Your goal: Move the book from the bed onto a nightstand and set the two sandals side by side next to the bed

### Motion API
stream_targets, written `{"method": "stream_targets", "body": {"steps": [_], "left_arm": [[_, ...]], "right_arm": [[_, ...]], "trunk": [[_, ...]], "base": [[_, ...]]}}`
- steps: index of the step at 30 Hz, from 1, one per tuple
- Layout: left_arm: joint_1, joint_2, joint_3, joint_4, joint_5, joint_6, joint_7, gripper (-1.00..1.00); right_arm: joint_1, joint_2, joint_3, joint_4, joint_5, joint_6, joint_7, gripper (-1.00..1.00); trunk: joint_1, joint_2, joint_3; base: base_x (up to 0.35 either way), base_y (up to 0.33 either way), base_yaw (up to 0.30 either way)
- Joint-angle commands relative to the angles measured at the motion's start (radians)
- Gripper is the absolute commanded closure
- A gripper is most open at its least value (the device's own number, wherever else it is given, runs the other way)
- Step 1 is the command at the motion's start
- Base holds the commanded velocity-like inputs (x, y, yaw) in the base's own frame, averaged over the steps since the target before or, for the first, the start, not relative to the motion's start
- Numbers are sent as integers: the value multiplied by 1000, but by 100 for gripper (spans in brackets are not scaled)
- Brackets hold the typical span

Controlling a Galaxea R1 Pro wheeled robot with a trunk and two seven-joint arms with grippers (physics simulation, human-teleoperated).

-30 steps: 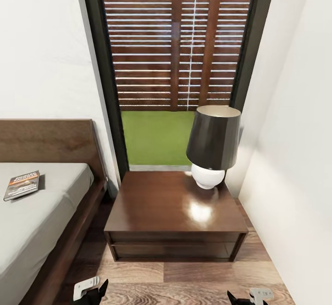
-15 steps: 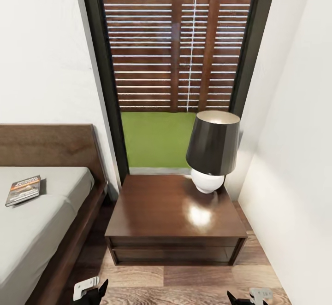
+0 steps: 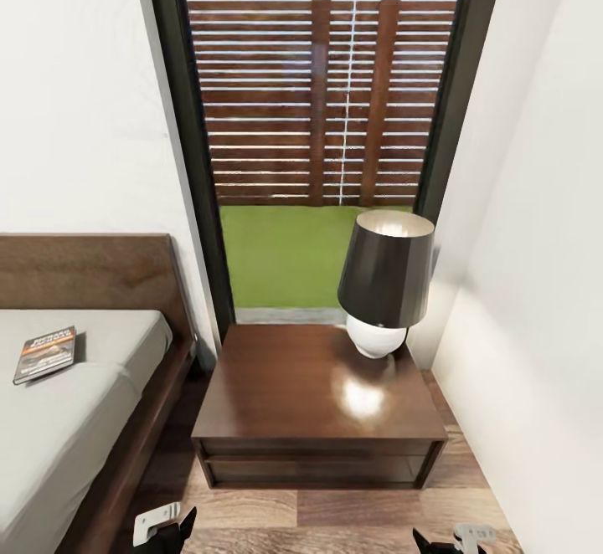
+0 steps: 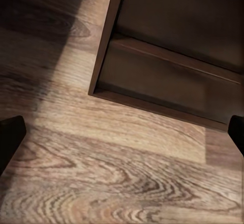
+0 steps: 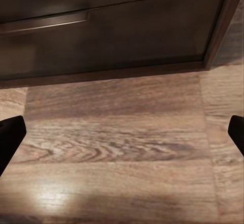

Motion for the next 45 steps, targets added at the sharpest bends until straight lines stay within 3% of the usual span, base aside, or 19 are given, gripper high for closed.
{"method": "stream_targets", "body": {"steps": [1,45], "left_arm": [[-1,0,9,1,-11,-4,-4,-100],[-1,0,9,1,-11,-4,-4,-100]], "right_arm": [[-1,0,-4,1,-10,0,10,-100],[0,0,-4,1,-10,0,10,-100]], "trunk": [[-4,7,2],[-173,315,140]], "base": [[0,0,0],[0,0,0]]}}
